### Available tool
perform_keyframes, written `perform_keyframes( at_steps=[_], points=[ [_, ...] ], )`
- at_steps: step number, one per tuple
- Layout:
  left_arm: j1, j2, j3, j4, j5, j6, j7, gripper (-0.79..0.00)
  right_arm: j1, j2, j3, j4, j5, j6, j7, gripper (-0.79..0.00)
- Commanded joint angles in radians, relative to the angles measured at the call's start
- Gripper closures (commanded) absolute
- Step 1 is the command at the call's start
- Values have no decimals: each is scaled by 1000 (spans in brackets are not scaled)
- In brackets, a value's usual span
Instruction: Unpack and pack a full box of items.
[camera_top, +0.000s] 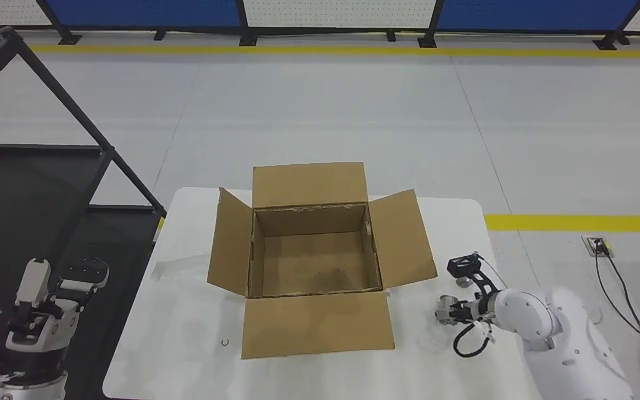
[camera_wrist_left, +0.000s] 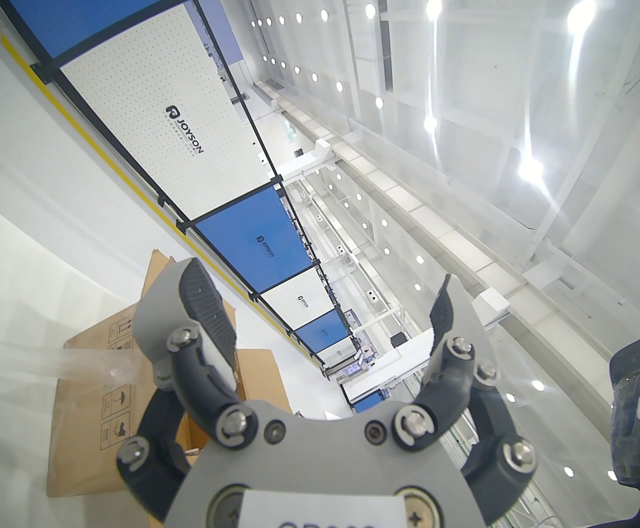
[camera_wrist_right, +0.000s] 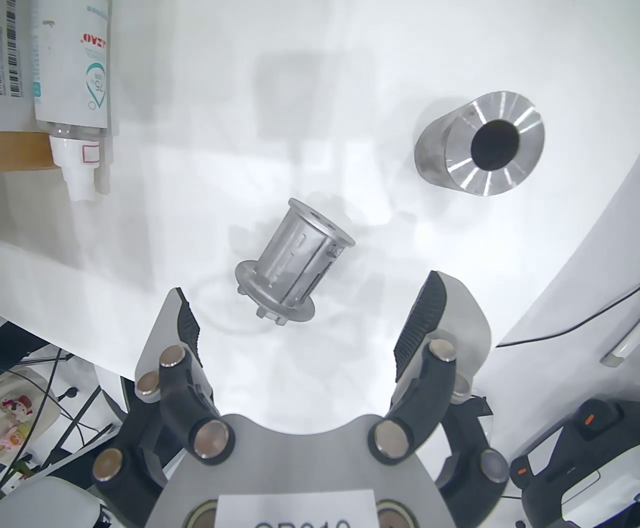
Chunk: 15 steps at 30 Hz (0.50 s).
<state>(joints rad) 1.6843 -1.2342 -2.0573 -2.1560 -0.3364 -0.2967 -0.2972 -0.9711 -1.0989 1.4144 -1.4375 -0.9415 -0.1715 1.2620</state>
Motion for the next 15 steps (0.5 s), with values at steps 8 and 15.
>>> perform_keyframes(
  at_steps=[8,15],
  points=[
    [0,0,0,0,0,0,0,-785,31,-4,-29,43,52,35,-23,-785],
    [0,0,0,0,0,0,0,-785,37,0,-26,56,83,51,-30,-785]
  ],
)
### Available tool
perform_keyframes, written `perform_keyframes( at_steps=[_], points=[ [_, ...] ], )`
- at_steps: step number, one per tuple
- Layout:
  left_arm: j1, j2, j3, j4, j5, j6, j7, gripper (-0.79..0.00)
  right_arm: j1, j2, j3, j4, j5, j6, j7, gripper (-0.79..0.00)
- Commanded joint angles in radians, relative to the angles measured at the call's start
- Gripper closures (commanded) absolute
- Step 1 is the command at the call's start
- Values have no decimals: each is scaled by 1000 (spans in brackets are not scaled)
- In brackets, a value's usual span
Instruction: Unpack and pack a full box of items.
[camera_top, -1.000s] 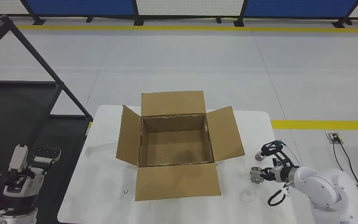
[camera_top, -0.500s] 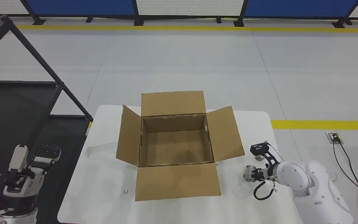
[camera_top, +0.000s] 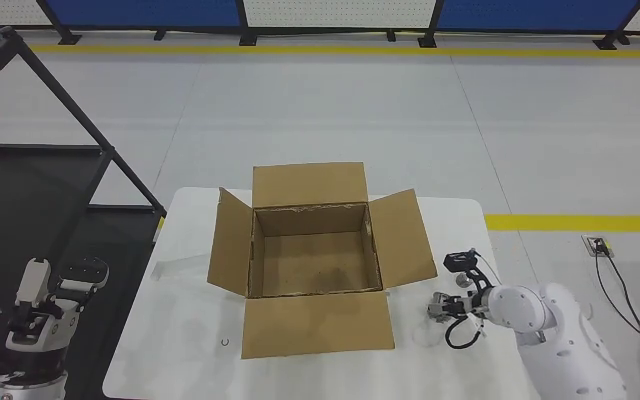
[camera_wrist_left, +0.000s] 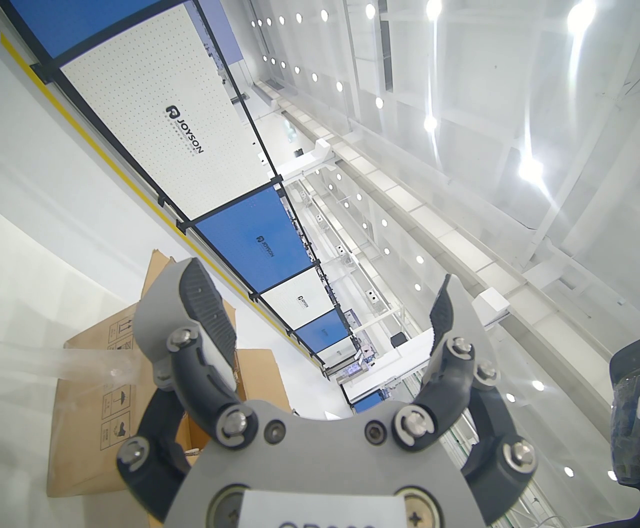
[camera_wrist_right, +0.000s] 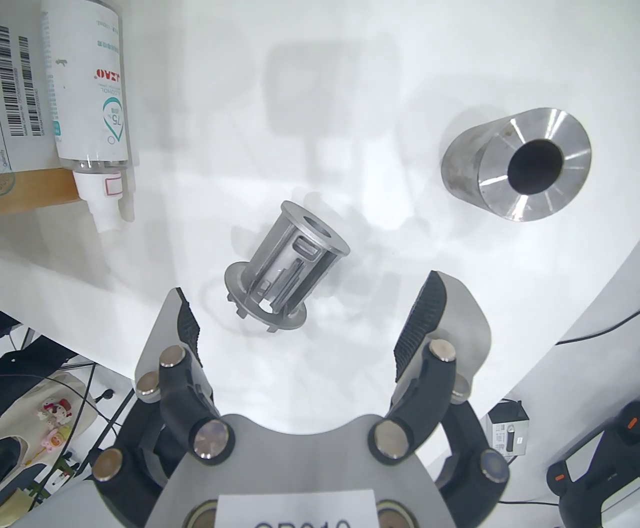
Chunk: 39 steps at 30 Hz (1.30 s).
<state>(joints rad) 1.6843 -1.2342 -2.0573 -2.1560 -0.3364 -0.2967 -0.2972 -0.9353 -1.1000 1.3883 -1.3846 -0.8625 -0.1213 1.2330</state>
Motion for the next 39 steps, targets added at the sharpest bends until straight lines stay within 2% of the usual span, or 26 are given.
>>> perform_keyframes(
  at_steps=[1,21,29,30,31,32,35,39],
  points=[
    [0,0,0,0,0,0,0,-785,3,1,-1,6,7,0,-1,-785],
    [0,0,0,0,0,0,0,-785,69,5,-35,120,74,5,0,-785],
    [0,0,0,0,0,0,0,-785,119,5,-59,215,90,7,21,-785],
    [0,0,0,0,0,0,0,-785,126,5,-62,228,90,6,23,-671],
    [0,0,0,0,0,0,0,-785,133,5,-66,239,91,7,23,-511],
    [0,0,0,0,0,0,0,-785,138,4,-69,249,92,8,22,-385],
    [0,0,0,0,0,0,0,-785,149,4,-78,270,96,5,24,-274],
    [0,0,0,0,0,0,0,-785,156,6,-82,285,100,7,19,-55]
  ],
)
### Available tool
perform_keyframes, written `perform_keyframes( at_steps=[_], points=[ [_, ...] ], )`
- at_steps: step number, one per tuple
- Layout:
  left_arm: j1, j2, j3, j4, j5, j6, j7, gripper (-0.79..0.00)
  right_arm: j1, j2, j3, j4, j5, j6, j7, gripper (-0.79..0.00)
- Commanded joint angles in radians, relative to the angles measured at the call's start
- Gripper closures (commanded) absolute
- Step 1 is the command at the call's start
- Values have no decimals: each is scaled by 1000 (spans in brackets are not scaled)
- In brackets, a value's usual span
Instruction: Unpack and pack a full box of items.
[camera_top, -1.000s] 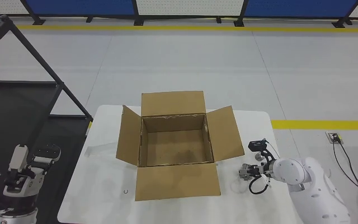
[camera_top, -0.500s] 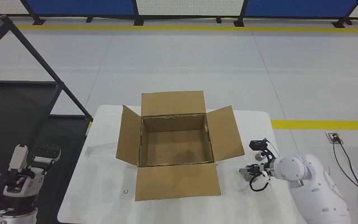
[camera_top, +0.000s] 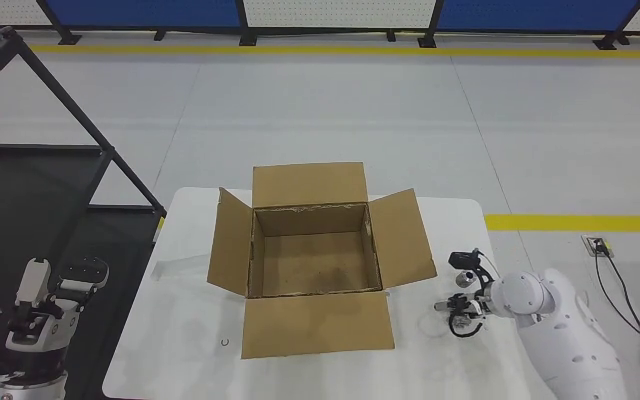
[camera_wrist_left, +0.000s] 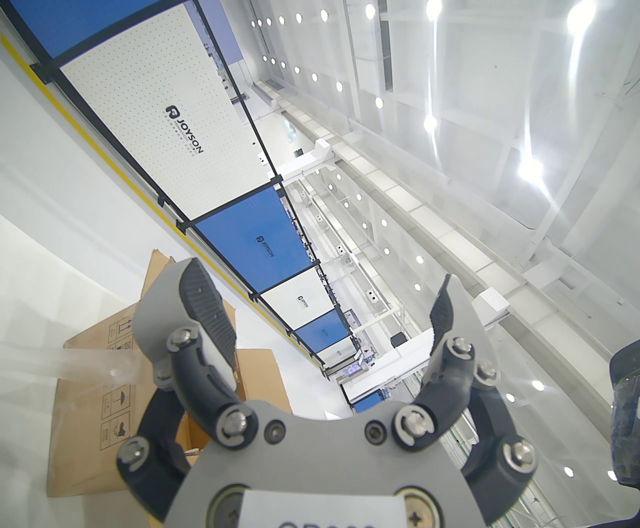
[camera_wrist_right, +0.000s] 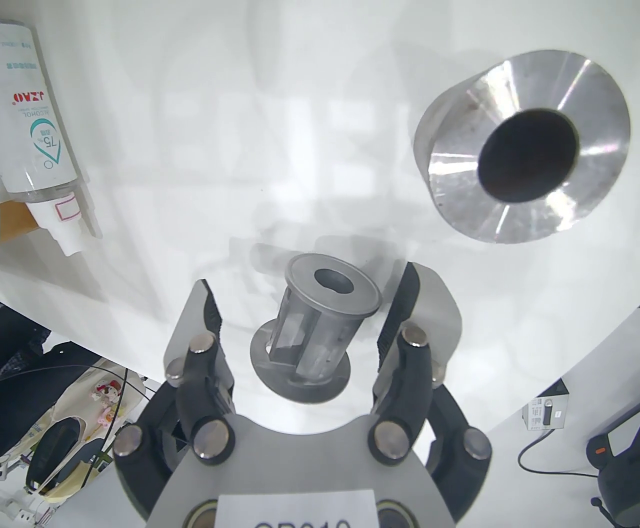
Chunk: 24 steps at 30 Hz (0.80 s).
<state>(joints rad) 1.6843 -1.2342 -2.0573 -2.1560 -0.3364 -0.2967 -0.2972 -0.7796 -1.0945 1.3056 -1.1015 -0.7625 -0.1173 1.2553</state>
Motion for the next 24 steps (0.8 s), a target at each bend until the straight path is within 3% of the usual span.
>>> perform_keyframes(
  at_steps=[1,12,24],
  points=[
    [0,0,0,0,0,0,0,-785,0,2,2,2,1,3,-7,0],
    [0,0,0,0,0,0,0,-785,-67,30,82,-145,-8,24,-35,0],
    [0,0,0,0,0,0,0,-785,-284,69,273,-688,-40,68,-142,0]
  ],
)
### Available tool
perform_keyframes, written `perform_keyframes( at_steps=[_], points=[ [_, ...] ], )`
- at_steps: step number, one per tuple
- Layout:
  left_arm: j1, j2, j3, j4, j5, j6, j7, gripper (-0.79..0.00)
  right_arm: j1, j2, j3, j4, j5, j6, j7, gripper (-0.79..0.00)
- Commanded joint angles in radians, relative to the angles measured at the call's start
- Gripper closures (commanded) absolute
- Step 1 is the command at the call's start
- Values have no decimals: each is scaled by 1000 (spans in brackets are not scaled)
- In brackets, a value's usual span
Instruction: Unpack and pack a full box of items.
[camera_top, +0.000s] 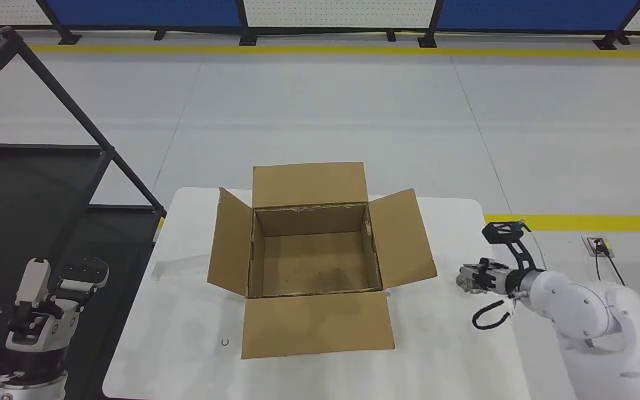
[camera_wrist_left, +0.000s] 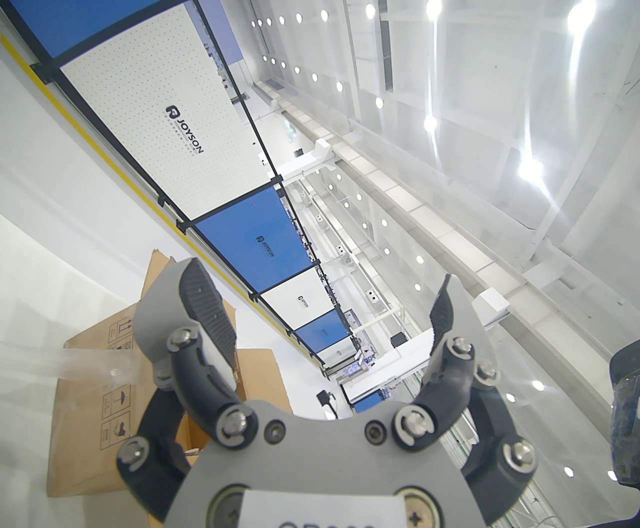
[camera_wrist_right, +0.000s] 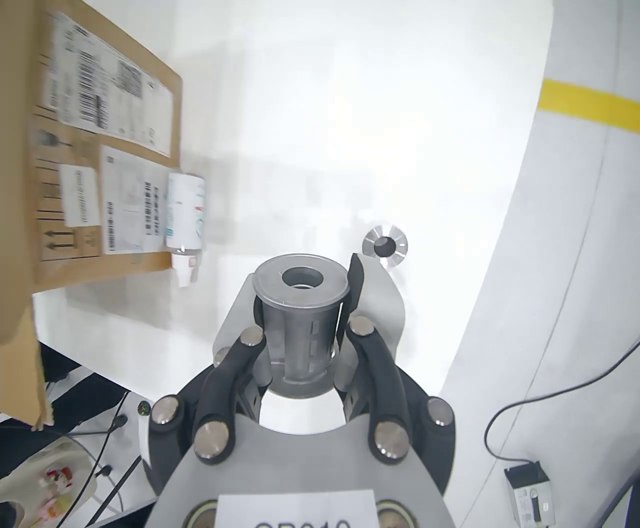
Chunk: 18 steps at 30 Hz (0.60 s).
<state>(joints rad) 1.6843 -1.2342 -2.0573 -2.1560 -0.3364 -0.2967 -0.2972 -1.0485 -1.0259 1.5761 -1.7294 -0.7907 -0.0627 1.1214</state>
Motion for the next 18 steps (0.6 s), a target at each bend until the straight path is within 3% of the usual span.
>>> perform_keyframes(
  at_steps=[1,5,18],
  points=[
    [0,0,0,0,0,0,0,-785,-23,1,4,-98,-26,30,-20,0],
    [0,0,0,0,0,0,0,-785,-55,0,-11,-221,-57,64,-66,0],
    [0,0,0,0,0,0,0,-785,-55,0,-11,-221,-57,64,-66,0]
  ],
)
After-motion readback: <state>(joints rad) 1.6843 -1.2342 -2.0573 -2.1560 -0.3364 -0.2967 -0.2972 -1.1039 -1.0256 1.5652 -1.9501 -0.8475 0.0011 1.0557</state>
